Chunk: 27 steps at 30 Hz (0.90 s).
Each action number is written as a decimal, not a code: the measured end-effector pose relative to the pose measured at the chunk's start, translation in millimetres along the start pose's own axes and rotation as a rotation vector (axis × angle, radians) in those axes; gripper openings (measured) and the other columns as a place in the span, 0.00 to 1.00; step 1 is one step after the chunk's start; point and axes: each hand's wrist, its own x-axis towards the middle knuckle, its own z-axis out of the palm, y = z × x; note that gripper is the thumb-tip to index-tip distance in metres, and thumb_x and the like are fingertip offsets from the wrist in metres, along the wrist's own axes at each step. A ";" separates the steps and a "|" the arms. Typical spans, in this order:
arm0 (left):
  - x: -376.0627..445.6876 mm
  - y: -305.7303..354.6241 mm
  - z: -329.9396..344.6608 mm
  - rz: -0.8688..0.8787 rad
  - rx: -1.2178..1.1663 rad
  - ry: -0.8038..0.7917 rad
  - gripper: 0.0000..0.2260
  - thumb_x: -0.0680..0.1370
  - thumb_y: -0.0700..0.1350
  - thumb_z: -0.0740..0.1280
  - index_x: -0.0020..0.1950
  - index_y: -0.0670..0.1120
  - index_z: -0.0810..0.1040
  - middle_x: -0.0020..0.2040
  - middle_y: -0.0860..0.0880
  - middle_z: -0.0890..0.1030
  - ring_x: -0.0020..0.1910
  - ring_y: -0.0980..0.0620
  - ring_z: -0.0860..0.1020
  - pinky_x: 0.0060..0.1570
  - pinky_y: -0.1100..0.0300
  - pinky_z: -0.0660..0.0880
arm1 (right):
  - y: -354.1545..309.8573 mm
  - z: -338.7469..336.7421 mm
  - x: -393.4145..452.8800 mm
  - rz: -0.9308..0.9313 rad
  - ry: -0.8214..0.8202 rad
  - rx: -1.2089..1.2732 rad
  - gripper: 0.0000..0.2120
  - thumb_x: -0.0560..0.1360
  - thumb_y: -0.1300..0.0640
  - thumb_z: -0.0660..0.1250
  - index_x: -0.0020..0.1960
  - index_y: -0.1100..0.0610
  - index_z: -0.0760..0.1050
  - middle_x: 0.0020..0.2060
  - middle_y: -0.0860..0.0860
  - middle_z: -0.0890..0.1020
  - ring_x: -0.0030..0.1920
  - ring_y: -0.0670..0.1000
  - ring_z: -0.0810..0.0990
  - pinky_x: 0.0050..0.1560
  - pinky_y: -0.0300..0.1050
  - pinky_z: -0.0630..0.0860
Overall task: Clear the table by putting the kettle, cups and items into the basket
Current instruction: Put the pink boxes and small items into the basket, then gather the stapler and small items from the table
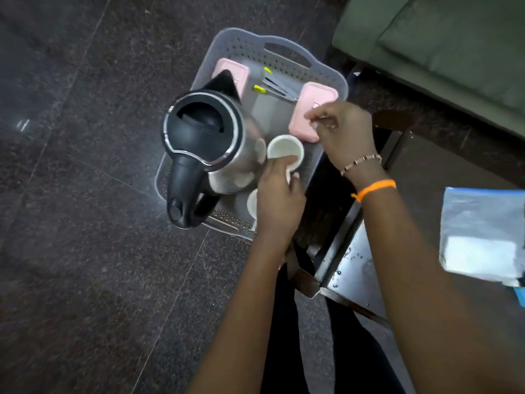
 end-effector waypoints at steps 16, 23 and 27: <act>-150.0 34.9 185.9 0.058 0.148 -0.522 0.10 0.75 0.35 0.63 0.50 0.44 0.81 0.50 0.45 0.81 0.47 0.52 0.78 0.48 0.70 0.69 | 197.3 -116.6 -250.4 0.626 0.089 0.257 0.10 0.72 0.71 0.63 0.49 0.65 0.81 0.48 0.63 0.83 0.40 0.52 0.77 0.50 0.52 0.79; -214.1 58.2 284.9 0.052 0.278 -0.736 0.09 0.76 0.37 0.62 0.51 0.44 0.80 0.52 0.47 0.81 0.51 0.51 0.77 0.48 0.69 0.67 | 304.9 -176.9 -321.6 0.815 0.190 0.189 0.11 0.74 0.69 0.63 0.53 0.66 0.80 0.54 0.62 0.81 0.50 0.60 0.80 0.54 0.44 0.74; -234.0 70.8 328.2 0.111 0.364 -0.837 0.10 0.76 0.36 0.60 0.54 0.42 0.79 0.55 0.44 0.79 0.54 0.49 0.77 0.50 0.70 0.66 | 354.9 -200.0 -329.9 0.805 0.164 0.044 0.14 0.74 0.68 0.61 0.58 0.65 0.78 0.60 0.62 0.78 0.62 0.60 0.74 0.67 0.48 0.67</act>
